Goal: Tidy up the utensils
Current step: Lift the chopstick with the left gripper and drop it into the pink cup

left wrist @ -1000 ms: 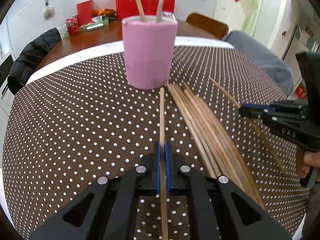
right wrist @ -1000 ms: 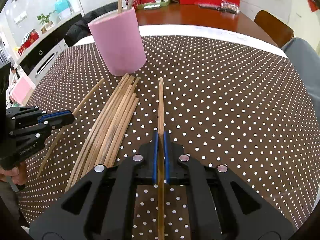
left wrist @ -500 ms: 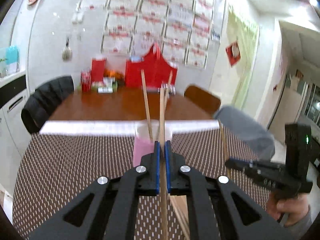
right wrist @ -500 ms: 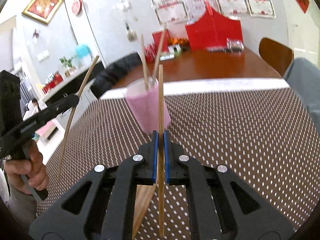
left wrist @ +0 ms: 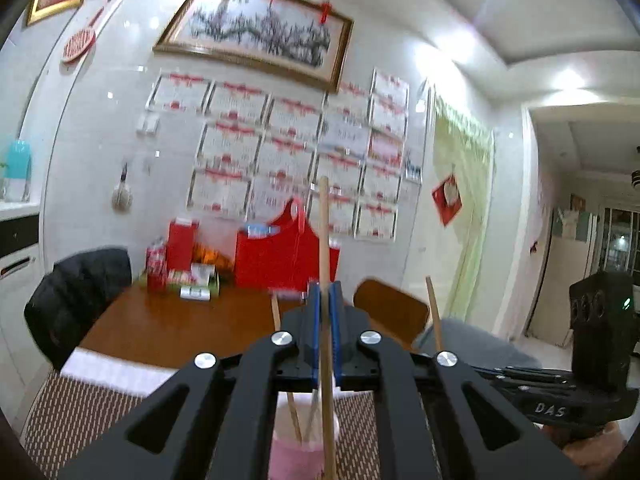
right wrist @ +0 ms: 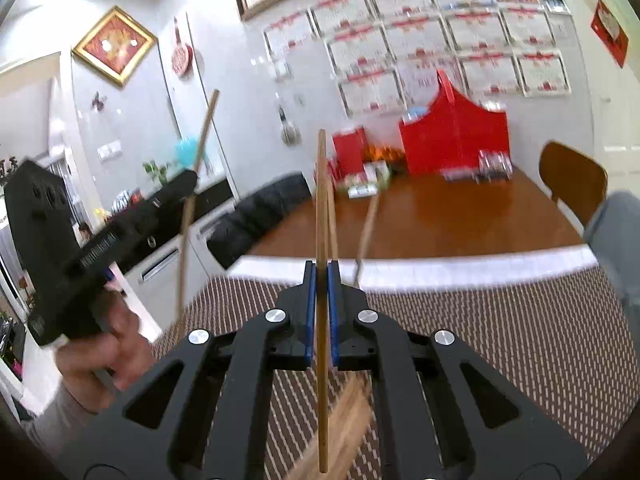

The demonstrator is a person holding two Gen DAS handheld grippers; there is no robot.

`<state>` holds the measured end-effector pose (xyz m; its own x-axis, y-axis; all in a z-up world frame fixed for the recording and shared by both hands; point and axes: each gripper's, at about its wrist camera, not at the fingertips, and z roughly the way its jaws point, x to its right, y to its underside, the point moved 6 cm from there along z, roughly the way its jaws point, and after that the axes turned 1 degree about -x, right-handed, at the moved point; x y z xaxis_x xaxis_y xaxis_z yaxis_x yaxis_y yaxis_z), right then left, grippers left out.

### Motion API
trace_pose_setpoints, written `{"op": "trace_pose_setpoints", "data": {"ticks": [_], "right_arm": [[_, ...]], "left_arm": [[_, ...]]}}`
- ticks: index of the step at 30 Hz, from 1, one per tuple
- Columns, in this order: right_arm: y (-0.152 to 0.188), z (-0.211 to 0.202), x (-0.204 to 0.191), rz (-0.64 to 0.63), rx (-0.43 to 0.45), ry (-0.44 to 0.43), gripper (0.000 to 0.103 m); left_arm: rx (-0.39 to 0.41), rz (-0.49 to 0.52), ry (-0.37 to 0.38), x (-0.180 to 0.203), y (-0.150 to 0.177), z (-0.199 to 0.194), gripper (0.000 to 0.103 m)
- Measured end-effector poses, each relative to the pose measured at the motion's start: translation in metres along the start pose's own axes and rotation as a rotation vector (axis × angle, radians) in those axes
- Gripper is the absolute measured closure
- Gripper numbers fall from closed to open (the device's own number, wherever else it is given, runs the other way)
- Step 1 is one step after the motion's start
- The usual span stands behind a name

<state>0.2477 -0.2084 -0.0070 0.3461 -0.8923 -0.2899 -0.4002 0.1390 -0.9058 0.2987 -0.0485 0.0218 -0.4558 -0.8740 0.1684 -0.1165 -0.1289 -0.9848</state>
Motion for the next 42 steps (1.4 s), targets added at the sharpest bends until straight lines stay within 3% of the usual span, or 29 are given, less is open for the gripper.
{"op": "trace_pose_setpoints", "data": {"ticks": [6,11,19,29,31,33,34,35,42], "right_arm": [[-0.050,0.033,-0.007,-0.016,0.108,0.015,0.097],[-0.067,0.068,-0.002,-0.004,0.141,0.018,0.097],[-0.053,0.111,0.014,0.001,0.112,0.044,0.097],[-0.025,0.132,0.030,0.031,0.043,0.058,0.096],[-0.021,0.128,0.035,0.053,0.027,0.056,0.095],[-0.021,0.119,0.041,0.083,0.030,0.056,0.065],[-0.023,0.110,0.044,0.106,0.057,0.048,0.014],[-0.026,0.100,0.046,0.120,0.088,0.042,0.006],[-0.037,0.047,0.053,0.162,0.116,0.106,0.006]], "left_arm": [[0.078,-0.006,0.015,-0.007,-0.012,0.047,0.098],[0.078,-0.021,0.033,-0.013,-0.005,0.088,0.098],[0.010,-0.036,0.025,-0.028,0.035,0.127,0.098],[-0.029,-0.031,-0.026,-0.045,0.071,0.137,0.097],[-0.057,-0.032,-0.047,-0.048,0.079,0.135,0.089],[-0.073,-0.037,-0.077,-0.052,0.081,0.129,0.031],[-0.061,-0.039,-0.091,-0.054,0.079,0.123,0.028],[-0.045,-0.036,-0.093,-0.055,0.076,0.117,0.027],[-0.084,0.016,-0.133,-0.046,0.049,0.068,0.015]]}}
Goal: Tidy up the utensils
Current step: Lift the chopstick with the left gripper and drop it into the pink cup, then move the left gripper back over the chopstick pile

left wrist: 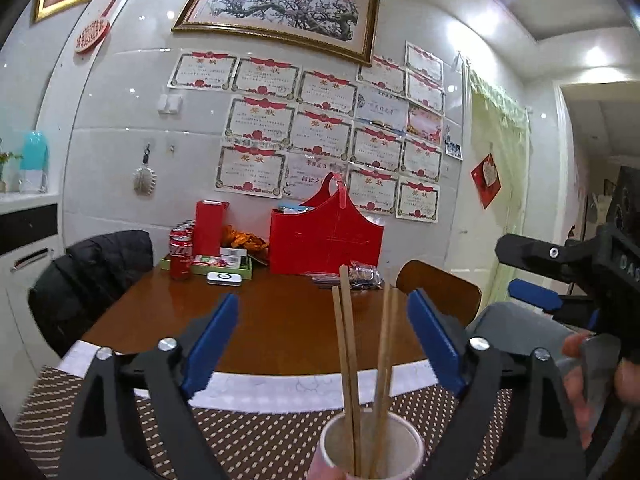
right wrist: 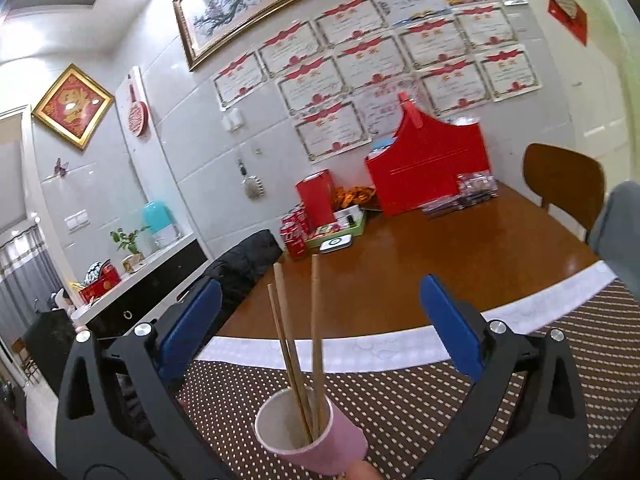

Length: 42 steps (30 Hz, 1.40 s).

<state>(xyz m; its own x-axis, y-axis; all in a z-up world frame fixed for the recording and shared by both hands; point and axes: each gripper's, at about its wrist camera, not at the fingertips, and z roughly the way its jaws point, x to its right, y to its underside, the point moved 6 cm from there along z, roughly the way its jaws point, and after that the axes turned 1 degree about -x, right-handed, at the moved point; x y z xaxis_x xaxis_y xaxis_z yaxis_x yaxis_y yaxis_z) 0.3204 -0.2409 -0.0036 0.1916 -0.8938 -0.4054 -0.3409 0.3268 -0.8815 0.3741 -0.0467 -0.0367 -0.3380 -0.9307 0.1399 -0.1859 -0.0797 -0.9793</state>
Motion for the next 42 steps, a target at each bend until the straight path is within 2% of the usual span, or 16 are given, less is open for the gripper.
{"op": "trace_pose_setpoints", "data": {"ticks": [2,7,12,17,20,24,28,32,37,42], "right_arm": [[0.000,-0.017,-0.001,-0.003,-0.008,0.025,0.006],[0.010,-0.053,-0.001,-0.019,-0.048,0.076,0.006],[0.041,-0.085,0.002,-0.065,-0.155,0.121,0.006],[0.091,-0.095,0.020,-0.056,-0.294,0.153,0.006],[0.121,-0.094,0.033,-0.043,-0.354,0.160,0.006],[0.151,-0.083,0.049,0.009,-0.396,0.146,0.006],[0.172,-0.069,0.058,0.035,-0.443,0.143,0.006],[0.181,-0.066,0.057,-0.005,-0.466,0.156,0.006],[0.182,-0.069,0.065,0.016,-0.472,0.166,0.006],[0.182,-0.070,0.066,0.013,-0.474,0.174,0.006]], "left_arm": [[-0.024,0.014,-0.014,0.004,-0.003,-0.013,0.012],[-0.149,0.061,-0.044,0.018,0.003,-0.050,0.010],[-0.213,0.098,-0.046,0.028,0.017,-0.083,0.009],[-0.342,0.110,-0.045,0.034,0.056,-0.099,0.009],[-0.448,0.101,-0.009,0.036,0.095,-0.098,0.009],[-0.580,0.067,0.020,0.032,0.142,-0.088,0.009],[-0.707,0.084,-0.003,0.029,0.180,-0.078,0.009],[-0.764,0.101,-0.011,0.030,0.199,-0.076,0.009],[-0.795,0.119,-0.002,0.040,0.209,-0.074,0.009],[-0.835,0.152,-0.027,0.047,0.221,-0.069,0.009]]}}
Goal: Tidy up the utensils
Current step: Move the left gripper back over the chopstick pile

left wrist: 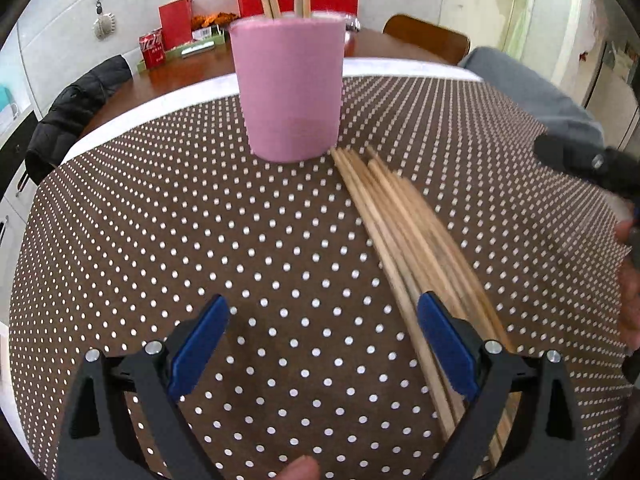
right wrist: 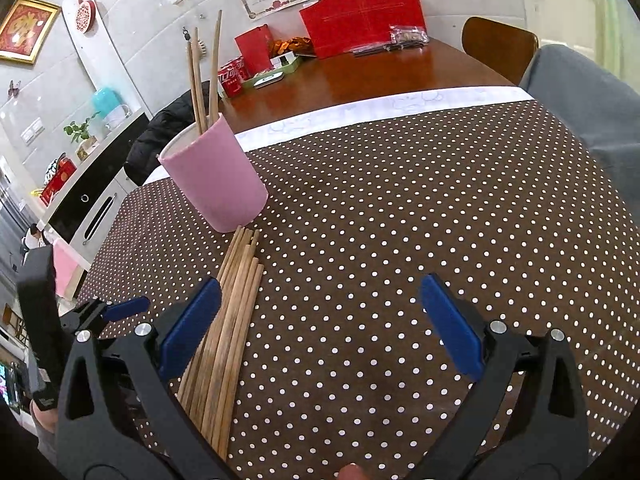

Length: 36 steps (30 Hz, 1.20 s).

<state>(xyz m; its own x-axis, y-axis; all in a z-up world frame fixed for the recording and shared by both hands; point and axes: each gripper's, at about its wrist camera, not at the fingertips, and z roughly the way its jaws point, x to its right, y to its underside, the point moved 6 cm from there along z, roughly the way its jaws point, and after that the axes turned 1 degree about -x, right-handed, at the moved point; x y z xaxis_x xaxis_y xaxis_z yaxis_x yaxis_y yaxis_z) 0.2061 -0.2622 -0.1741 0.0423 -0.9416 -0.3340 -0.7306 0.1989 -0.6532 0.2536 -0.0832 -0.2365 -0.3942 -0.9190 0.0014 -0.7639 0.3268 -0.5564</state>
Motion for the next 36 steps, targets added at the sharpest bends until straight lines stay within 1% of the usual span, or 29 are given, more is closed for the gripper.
{"op": "trace_pose_setpoints", "data": {"ticks": [2,4,7,11,14,15,18,21,26,29,34,36], "right_arm": [[0.001,0.000,-0.001,-0.004,-0.003,0.006,0.006],[0.002,0.002,-0.002,-0.011,-0.009,0.014,0.006],[0.004,0.006,-0.005,-0.033,-0.025,0.031,0.006],[0.019,0.014,-0.013,-0.093,-0.106,0.079,0.006],[0.034,0.017,-0.025,-0.193,-0.154,0.142,0.006],[0.039,0.019,-0.029,-0.210,-0.167,0.145,0.006],[0.052,0.027,-0.040,-0.240,-0.194,0.130,0.006],[0.060,0.036,-0.048,-0.279,-0.211,0.166,0.006],[0.061,0.037,-0.048,-0.284,-0.207,0.216,0.006],[0.063,0.036,-0.046,-0.280,-0.214,0.221,0.006],[0.064,0.044,-0.051,-0.328,-0.237,0.251,0.006],[0.062,0.044,-0.050,-0.331,-0.240,0.238,0.010]], "left_arm": [[0.000,-0.011,-0.005,-0.001,0.001,0.000,0.009],[-0.004,-0.009,-0.032,-0.002,0.000,0.002,0.009],[0.000,-0.012,-0.030,-0.001,0.001,0.001,0.009],[0.009,0.009,-0.058,0.002,0.002,-0.002,0.009],[0.011,0.011,-0.085,-0.002,0.002,-0.005,0.009],[0.013,0.014,-0.091,-0.003,0.003,-0.006,0.009],[0.005,0.003,-0.074,-0.007,0.004,-0.006,0.009],[0.002,-0.003,-0.062,-0.011,0.004,-0.006,0.009],[-0.001,-0.011,-0.050,-0.018,0.006,-0.007,0.009],[-0.001,-0.009,-0.049,-0.021,0.007,-0.008,0.009],[-0.001,-0.007,-0.053,-0.022,0.007,-0.007,0.009],[-0.001,-0.006,-0.057,-0.020,0.006,-0.008,0.009]]}}
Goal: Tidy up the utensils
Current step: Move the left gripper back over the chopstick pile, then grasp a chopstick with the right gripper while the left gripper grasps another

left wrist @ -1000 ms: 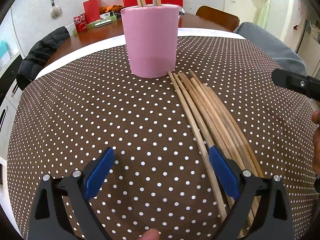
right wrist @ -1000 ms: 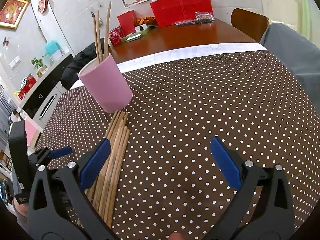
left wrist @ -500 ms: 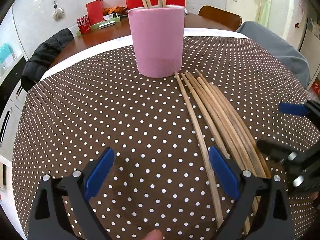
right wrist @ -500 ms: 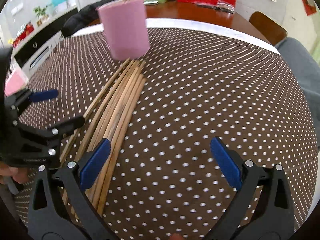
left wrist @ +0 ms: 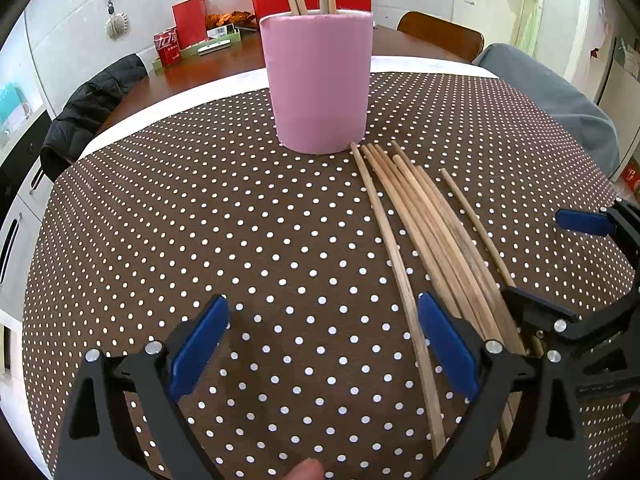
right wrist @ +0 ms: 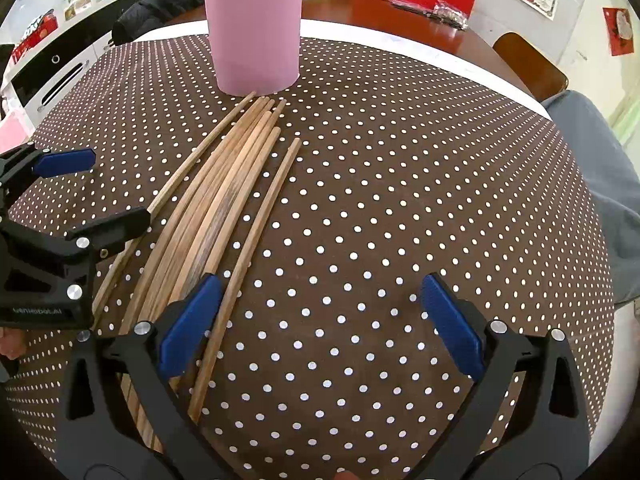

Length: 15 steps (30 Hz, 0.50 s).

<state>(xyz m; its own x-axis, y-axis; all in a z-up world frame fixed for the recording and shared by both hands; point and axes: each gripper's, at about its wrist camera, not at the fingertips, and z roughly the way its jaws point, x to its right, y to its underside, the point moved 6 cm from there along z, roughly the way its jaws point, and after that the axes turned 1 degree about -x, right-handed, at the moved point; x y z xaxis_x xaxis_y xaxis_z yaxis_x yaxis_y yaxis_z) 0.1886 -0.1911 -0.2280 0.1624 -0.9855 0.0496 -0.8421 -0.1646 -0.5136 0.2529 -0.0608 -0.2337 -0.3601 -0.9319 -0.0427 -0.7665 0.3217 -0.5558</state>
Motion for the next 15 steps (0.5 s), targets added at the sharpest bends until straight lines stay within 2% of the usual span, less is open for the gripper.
{"op": "trace_pose_setpoints", "data": {"ticks": [2,3,5,10,13,15], "right_arm": [[0.000,-0.002,0.003,0.013,-0.003,-0.034,0.029],[0.001,-0.004,0.004,0.016,-0.002,-0.035,0.033],[-0.003,-0.005,0.010,0.035,-0.003,-0.036,0.053],[-0.021,0.004,0.006,0.030,-0.014,-0.069,0.055],[-0.024,0.004,0.000,-0.018,-0.013,-0.083,0.063],[-0.020,0.000,-0.001,-0.031,-0.013,-0.111,0.068]], "left_arm": [[0.000,0.000,-0.002,-0.001,0.000,0.000,0.009],[-0.001,-0.002,0.000,-0.001,0.000,0.000,0.009],[-0.010,-0.011,0.014,-0.002,-0.001,0.002,0.009],[-0.040,0.018,-0.001,-0.003,-0.016,0.009,0.009],[-0.062,0.046,-0.010,-0.001,-0.027,0.014,0.009],[-0.092,0.077,0.004,0.004,-0.030,0.021,0.014]]}}
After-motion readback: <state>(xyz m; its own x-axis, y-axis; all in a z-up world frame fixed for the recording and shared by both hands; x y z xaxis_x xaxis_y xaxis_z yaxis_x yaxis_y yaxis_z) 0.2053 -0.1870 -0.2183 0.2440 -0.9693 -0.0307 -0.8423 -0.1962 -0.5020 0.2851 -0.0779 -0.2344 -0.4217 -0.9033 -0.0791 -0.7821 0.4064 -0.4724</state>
